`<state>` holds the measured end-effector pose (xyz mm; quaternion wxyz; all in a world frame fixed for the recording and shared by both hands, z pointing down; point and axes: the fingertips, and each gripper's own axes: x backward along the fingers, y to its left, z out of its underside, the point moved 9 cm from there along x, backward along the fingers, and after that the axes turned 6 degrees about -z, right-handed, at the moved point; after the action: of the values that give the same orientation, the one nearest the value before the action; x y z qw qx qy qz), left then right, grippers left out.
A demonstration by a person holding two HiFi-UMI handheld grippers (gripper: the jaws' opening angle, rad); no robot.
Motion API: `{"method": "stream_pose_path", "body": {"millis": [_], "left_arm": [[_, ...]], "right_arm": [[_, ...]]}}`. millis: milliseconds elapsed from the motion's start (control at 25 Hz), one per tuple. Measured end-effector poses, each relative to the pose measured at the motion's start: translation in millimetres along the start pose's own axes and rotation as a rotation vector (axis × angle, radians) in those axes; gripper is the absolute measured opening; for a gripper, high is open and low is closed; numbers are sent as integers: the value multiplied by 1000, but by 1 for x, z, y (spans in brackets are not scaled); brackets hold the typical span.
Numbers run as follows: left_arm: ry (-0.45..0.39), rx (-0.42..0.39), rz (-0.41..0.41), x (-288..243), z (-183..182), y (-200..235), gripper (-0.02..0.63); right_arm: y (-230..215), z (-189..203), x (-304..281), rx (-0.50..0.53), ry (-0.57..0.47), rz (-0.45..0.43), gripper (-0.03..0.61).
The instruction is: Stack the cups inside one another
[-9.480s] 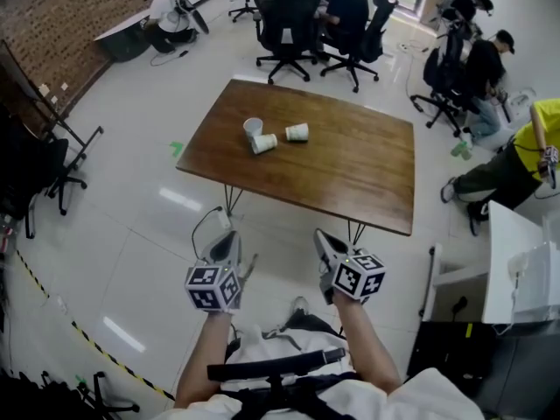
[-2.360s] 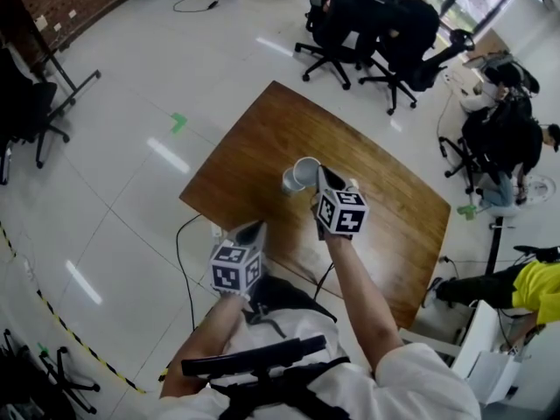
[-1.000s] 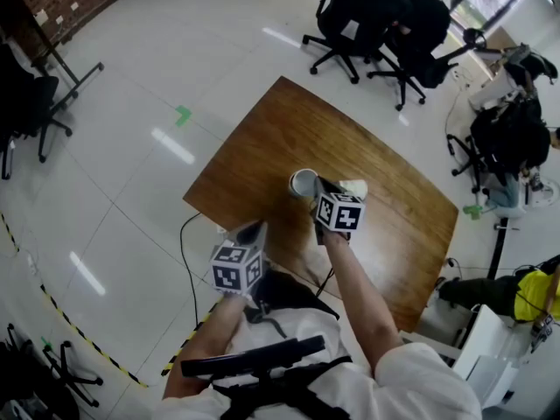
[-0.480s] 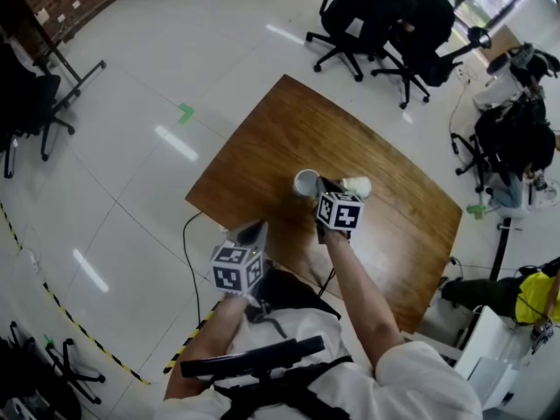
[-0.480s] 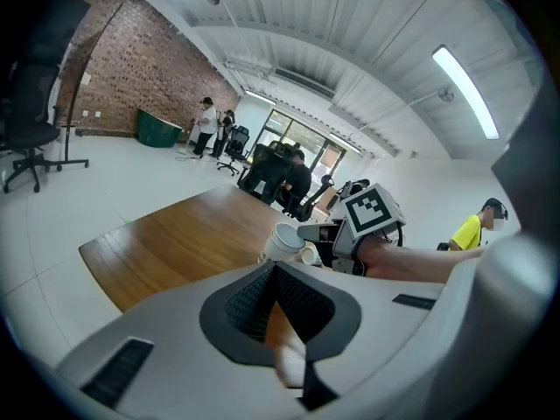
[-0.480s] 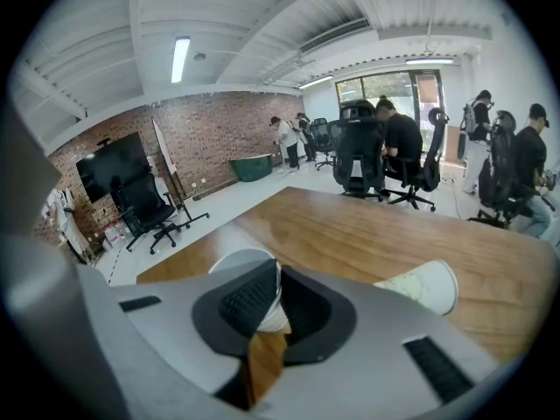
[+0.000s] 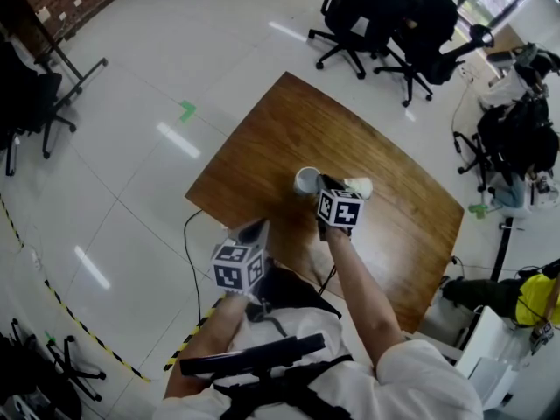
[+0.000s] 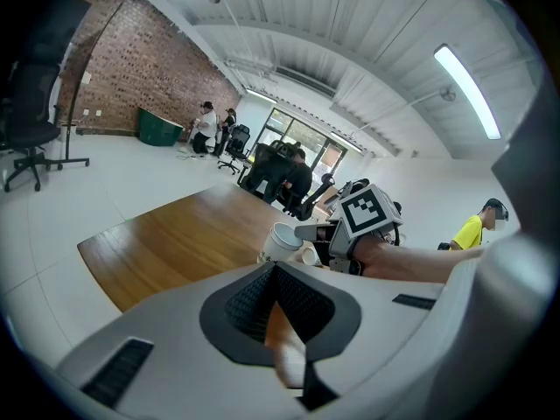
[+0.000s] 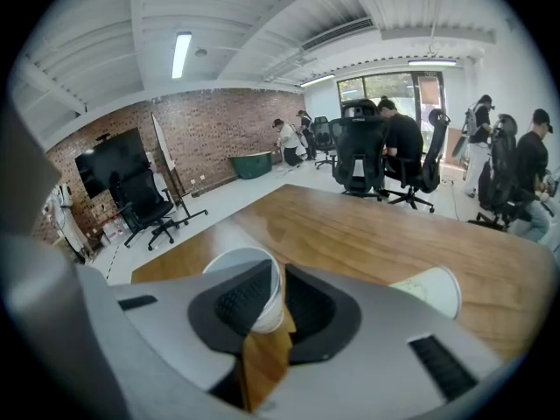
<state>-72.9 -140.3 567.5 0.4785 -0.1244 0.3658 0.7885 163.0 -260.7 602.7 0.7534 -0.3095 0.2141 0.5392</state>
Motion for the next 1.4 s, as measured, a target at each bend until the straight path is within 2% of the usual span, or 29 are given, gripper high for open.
{"method": "stream_pose_path", "body": {"millis": [80, 560, 800, 1040, 1400], "left_arm": [[1, -3, 2, 0, 0, -1, -11], [-27, -43, 25, 18, -5, -13, -9], [-67, -77, 61, 40, -6, -18, -9], [-87, -115, 86, 69, 4, -30, -9], [-72, -178, 156, 99, 33, -58, -9]], "right_arm": [[-1, 0, 0, -7, 3, -3, 124], [1, -11, 49, -26, -115, -11, 124], [21, -8, 83, -59, -183, -31, 124], [41, 20, 124, -105, -227, -33, 124], [36, 74, 184, -146, -227, 4, 124]]}}
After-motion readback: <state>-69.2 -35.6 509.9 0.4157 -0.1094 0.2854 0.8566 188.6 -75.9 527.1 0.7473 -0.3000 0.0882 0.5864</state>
